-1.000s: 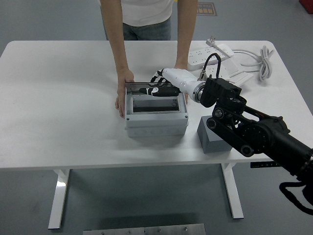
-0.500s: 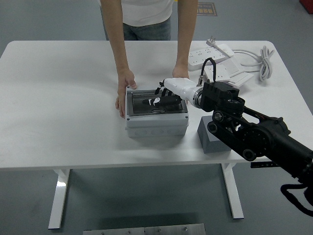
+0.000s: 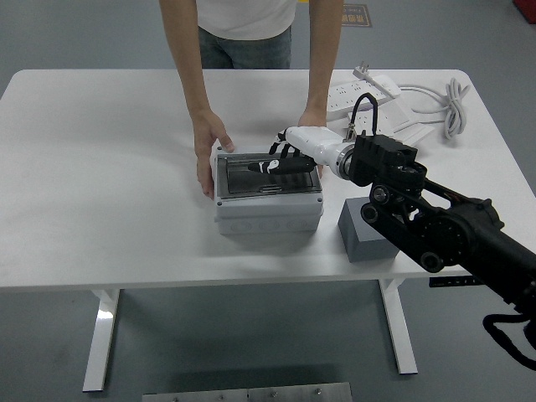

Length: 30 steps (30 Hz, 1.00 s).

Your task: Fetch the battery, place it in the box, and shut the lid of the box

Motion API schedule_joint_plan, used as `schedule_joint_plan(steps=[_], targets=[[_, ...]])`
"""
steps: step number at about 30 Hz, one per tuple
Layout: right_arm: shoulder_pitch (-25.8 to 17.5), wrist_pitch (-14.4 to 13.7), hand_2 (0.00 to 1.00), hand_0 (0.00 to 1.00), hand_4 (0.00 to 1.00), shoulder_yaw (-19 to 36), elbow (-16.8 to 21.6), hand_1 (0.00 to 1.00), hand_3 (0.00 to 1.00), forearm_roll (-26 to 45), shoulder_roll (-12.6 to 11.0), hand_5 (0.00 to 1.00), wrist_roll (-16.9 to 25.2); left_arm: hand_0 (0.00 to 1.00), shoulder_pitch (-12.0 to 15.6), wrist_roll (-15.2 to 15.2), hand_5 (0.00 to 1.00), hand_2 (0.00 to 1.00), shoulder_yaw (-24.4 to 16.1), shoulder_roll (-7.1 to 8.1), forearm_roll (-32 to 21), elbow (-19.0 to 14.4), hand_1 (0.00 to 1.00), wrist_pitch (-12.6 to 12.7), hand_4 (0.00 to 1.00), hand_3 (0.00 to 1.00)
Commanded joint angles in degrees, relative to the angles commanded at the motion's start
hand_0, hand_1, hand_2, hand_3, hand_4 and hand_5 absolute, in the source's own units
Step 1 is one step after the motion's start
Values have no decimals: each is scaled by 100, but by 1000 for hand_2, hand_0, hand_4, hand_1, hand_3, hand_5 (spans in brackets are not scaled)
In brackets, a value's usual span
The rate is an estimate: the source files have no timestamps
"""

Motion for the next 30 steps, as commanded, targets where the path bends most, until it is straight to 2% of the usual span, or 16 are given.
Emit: schedule_joint_plan(steps=[11, 18, 24, 30], targets=[[-283, 705, 660, 484, 973, 1032, 503, 531, 719, 254, -301, 998, -515, 615, 19, -4, 2, 602, 7, -3, -24, 0, 701, 12, 592, 581], [-649, 916, 661, 481, 972, 1657, 853, 536, 717, 74, -398, 998, -748, 615, 49, -4, 2, 602, 15, -22, -45, -3, 701, 20, 594, 583], [-943, 875, 664, 481, 975, 2063, 931, 543, 718, -110, -434, 998, -725, 615, 58, -9, 2, 602, 21, -28, -61, -2, 701, 26, 593, 582], [-1275, 547, 667, 473, 974, 2516, 1041, 543, 718, -222, -464, 998, -438, 616, 69, -17, 2, 602, 34, -41, -81, -3, 701, 30, 593, 582]])
